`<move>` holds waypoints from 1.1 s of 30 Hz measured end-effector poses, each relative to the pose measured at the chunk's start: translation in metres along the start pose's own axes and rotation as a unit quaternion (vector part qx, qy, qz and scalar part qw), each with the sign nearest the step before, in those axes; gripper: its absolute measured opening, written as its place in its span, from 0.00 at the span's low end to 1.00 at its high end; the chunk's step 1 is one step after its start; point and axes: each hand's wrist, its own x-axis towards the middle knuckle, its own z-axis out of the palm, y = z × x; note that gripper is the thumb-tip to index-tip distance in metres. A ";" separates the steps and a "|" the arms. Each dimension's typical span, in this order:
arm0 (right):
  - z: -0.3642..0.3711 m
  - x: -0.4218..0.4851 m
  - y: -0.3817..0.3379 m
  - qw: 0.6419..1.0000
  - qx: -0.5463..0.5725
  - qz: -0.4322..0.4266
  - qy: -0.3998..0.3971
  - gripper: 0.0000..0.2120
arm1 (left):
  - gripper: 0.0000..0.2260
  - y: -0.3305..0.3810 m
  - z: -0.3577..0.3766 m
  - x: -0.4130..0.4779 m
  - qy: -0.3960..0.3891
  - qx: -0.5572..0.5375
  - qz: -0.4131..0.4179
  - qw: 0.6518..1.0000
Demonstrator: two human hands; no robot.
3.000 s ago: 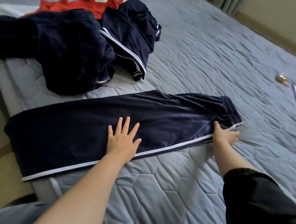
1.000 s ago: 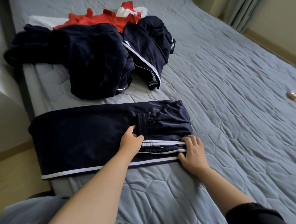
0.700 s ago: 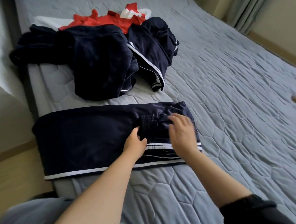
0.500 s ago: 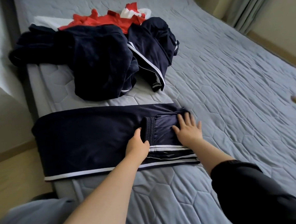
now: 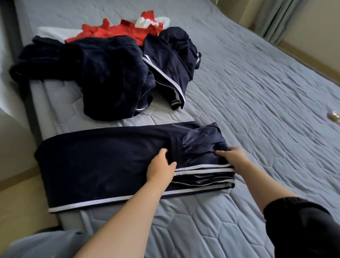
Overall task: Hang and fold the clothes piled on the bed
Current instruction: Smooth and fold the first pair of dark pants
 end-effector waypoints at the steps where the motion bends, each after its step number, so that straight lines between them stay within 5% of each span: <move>1: -0.004 0.002 -0.005 0.999 -0.026 -0.029 0.027 0.07 | 0.27 0.000 0.000 -0.003 0.018 0.017 0.036 0.999; 3: -0.013 0.003 -0.017 0.988 -0.101 -0.088 0.078 0.06 | 0.31 0.001 0.000 -0.006 0.019 0.058 0.153 0.986; 6: -0.036 0.004 -0.030 0.955 -0.215 -0.109 0.174 0.06 | 0.30 0.002 0.011 -0.010 -0.108 0.110 0.237 0.959; 10: -0.058 -0.004 -0.039 0.889 -0.339 -0.121 0.282 0.05 | 0.27 -0.001 0.027 -0.013 -0.224 0.038 0.162 0.960; 16: -0.032 -0.037 -0.077 0.840 -0.416 -0.228 0.263 0.06 | 0.16 0.006 0.002 -0.005 -0.147 -0.244 0.025 0.958; 19: 0.008 -0.069 -0.101 0.857 -0.370 -0.304 0.192 0.05 | 0.13 0.002 -0.026 -0.001 -0.154 -0.384 -0.076 0.908; 22: 0.046 -0.102 -0.119 0.911 -0.239 -0.330 0.060 0.07 | 0.15 -0.010 -0.047 0.004 -0.170 -0.476 -0.142 0.851; 24: 0.057 -0.116 -0.127 0.951 -0.058 -0.284 -0.107 0.08 | 0.19 -0.015 -0.052 0.005 -0.192 -0.513 -0.178 0.817; 26: 0.058 -0.115 -0.127 0.943 0.103 -0.212 -0.237 0.08 | 0.26 -0.017 -0.050 0.004 -0.202 -0.568 -0.213 0.769; 29: 0.049 -0.094 -0.111 0.963 0.130 -0.190 -0.142 0.04 | 0.32 -0.022 -0.051 0.004 -0.185 -0.609 -0.231 0.736; 31: 0.044 -0.075 -0.090 0.981 0.049 -0.183 -0.039 0.07 | 0.32 -0.030 -0.056 0.009 -0.136 -0.591 -0.243 0.757; 33: 0.046 -0.063 -0.066 0.984 -0.042 -0.170 -0.017 0.08 | 0.29 -0.035 -0.062 0.015 -0.079 -0.549 -0.235 0.798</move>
